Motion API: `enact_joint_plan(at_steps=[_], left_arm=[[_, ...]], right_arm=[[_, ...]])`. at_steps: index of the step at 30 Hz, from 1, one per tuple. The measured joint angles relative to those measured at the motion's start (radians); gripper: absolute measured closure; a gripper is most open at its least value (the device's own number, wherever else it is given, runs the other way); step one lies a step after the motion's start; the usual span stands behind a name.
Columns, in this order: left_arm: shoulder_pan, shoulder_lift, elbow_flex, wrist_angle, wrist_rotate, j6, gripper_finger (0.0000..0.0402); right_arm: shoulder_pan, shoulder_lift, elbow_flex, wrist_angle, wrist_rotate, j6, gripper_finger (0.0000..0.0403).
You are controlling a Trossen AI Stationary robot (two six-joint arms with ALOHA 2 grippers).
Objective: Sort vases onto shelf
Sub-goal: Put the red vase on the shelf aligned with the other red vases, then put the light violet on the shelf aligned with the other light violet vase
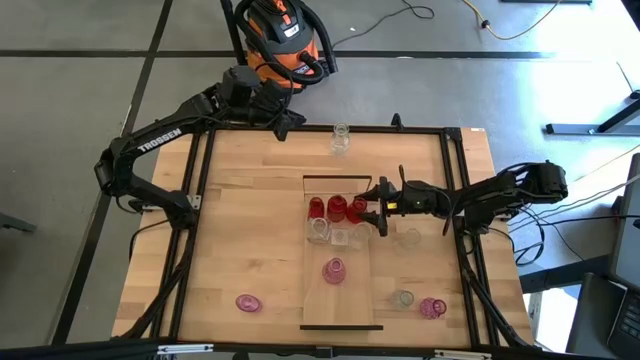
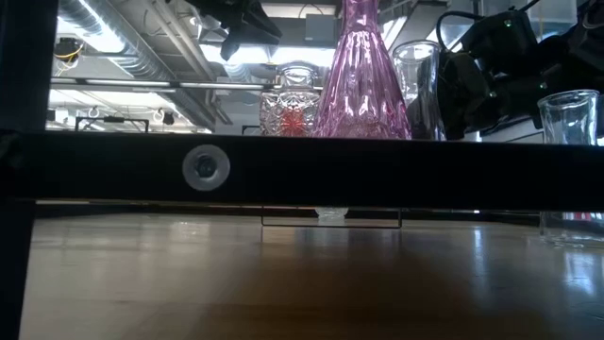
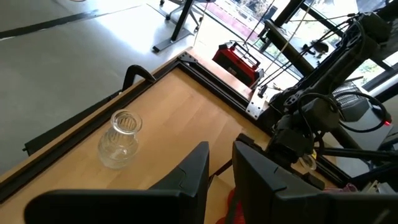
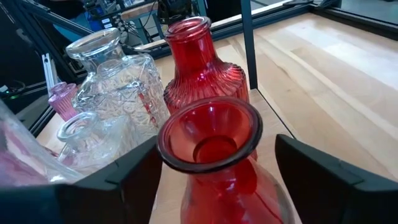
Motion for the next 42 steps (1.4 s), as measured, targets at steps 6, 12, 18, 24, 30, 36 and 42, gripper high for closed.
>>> enact_joint_plan(at_steps=[6, 12, 18, 24, 30, 36, 42], left_arm=[[0.0, 0.0, 0.0, 0.0, 0.0, 0.0, 0.0337], [0.0, 0.0, 0.0, 0.0, 0.0, 0.001, 0.0337], [0.0, 0.0, 0.0, -0.002, 0.0, 0.008, 0.0337], [0.0, 0.0, 0.0, -0.014, 0.0, 0.008, 0.0337], [-0.005, 0.0, 0.0, -0.039, -0.002, 0.045, 0.0337], [-0.021, 0.0, 0.0, -0.128, -0.008, 0.12, 0.0337], [-0.038, 0.0, 0.0, -0.239, -0.01, 0.198, 0.0337]], right_arm=[[0.0, -0.021, 0.0, 0.002, 0.006, 0.002, 0.0112], [0.0, -0.05, 0.0, 0.01, 0.007, 0.058, 0.0111], [-0.002, -0.073, -0.001, 0.041, 0.033, 0.156, 0.0111], [-0.076, -0.073, -0.001, 0.133, 0.015, 0.451, 0.0111], [-0.165, -0.074, -0.001, 0.405, -0.071, 0.585, 0.0111], [-0.219, -0.12, 0.0, 0.51, -0.254, 0.654, 0.0111], [-0.215, -0.302, 0.029, 0.374, -0.296, 0.652, 0.0112]])
